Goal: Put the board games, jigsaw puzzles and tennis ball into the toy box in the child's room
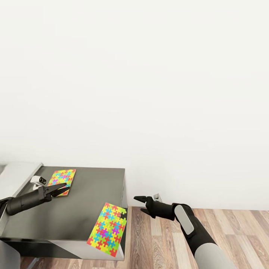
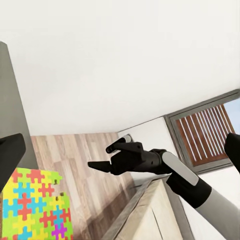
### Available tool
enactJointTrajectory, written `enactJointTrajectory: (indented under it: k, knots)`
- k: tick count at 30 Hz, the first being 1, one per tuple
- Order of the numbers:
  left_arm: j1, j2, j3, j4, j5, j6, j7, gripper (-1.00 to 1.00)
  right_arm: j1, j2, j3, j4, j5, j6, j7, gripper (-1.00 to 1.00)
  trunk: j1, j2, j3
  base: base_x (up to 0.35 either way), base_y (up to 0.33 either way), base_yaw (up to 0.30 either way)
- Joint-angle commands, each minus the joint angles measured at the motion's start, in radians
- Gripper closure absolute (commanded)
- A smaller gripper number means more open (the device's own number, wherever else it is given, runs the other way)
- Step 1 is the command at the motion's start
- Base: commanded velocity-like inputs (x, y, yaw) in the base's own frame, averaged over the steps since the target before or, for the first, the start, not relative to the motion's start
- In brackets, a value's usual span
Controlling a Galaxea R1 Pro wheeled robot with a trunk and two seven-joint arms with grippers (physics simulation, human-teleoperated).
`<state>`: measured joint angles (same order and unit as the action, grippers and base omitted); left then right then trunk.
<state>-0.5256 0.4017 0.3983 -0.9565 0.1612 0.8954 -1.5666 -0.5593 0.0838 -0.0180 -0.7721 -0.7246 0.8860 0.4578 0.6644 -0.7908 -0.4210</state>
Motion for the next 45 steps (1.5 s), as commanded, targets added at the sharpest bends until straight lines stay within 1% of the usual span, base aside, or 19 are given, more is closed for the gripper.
enactJointTrajectory:
  k: [1,4,8,9,12,13,14,16,18,19,21,30,45]
  knots:
    - [-0.001,0.0,0.0,-0.001,0.0,0.011,-0.004,-1.0,-0.001,0.0,-0.002,0.001,0.002,0.005,0.003,-1.0,0.004,-0.008,-0.004,0.0,0.0,0.0]
    - [-0.001,0.0,-0.001,-0.009,0.002,0.017,-0.004,-1.0,-0.001,0.001,0.0,0.003,0.002,0.006,0.002,-1.0,0.016,-0.029,-0.014,0.0,0.0,0.0]
    - [0.0,-0.008,-0.004,-0.062,0.004,0.07,-0.004,-1.0,-0.006,0.0,0.001,0.054,0.003,0.004,0.002,-1.0,0.031,-0.057,-0.026,0.0,0.0,0.0]
    - [0.001,-0.019,-0.004,-0.076,0.004,0.085,-0.004,-1.0,-0.013,-0.001,0.001,0.071,0.004,0.005,0.002,-1.0,0.035,-0.064,-0.029,0.0,0.0,0.0]
    - [0.002,-0.043,-0.005,-0.092,0.003,0.098,-0.004,-1.0,-0.025,-0.002,0.002,0.09,0.005,0.005,0.002,-1.0,0.035,-0.064,-0.029,0.0,0.0,0.0]
    - [0.002,-0.059,-0.006,-0.102,0.003,0.102,-0.004,-1.0,-0.029,-0.004,0.003,0.1,0.005,0.007,0.003,-1.0,0.035,-0.064,-0.029,0.0,0.0,0.0]
    - [0.002,-0.065,-0.006,-0.108,0.002,0.104,-0.004,-1.0,-0.031,-0.005,0.003,0.105,0.005,0.007,0.004,-1.0,0.035,-0.064,-0.029,0.0,0.0,0.0]
    - [0.003,-0.077,-0.007,-0.121,0.002,0.108,-0.004,-1.0,-0.034,-0.008,0.005,0.117,0.005,0.01,0.007,-1.0,0.042,-0.078,-0.036,0.0,0.0,0.0]
    - [0.004,-0.081,-0.008,-0.127,0.002,0.11,-0.004,-1.0,-0.035,-0.009,0.007,0.121,0.004,0.014,0.009,-1.0,0.05,-0.092,-0.042,0.0,0.0,0.0]
    - [0.005,-0.084,-0.008,-0.131,0.002,0.111,-0.004,-1.0,-0.036,-0.009,0.007,0.125,0.004,0.021,0.011,-1.0,0.05,-0.092,-0.042,0.0,0.0,0.0]
    - [0.006,-0.086,-0.008,-0.134,0.002,0.112,-0.004,-1.0,-0.036,-0.009,0.008,0.127,0.003,0.028,0.014,-1.0,0.05,-0.092,-0.042,0.0,0.0,0.0]
    - [0.008,-0.088,-0.008,-0.143,0.003,0.115,-0.004,-1.0,-0.029,-0.004,0.01,0.131,0.002,0.041,0.017,-1.0,0.085,-0.155,-0.07,0.0,0.0,0.0]
    - [0.009,-0.088,-0.008,-0.148,0.003,0.116,-0.004,-1.0,-0.025,0.008,0.021,0.189,0.011,0.042,0.018,-1.0,0.085,-0.155,-0.07,0.0,0.0,0.0]
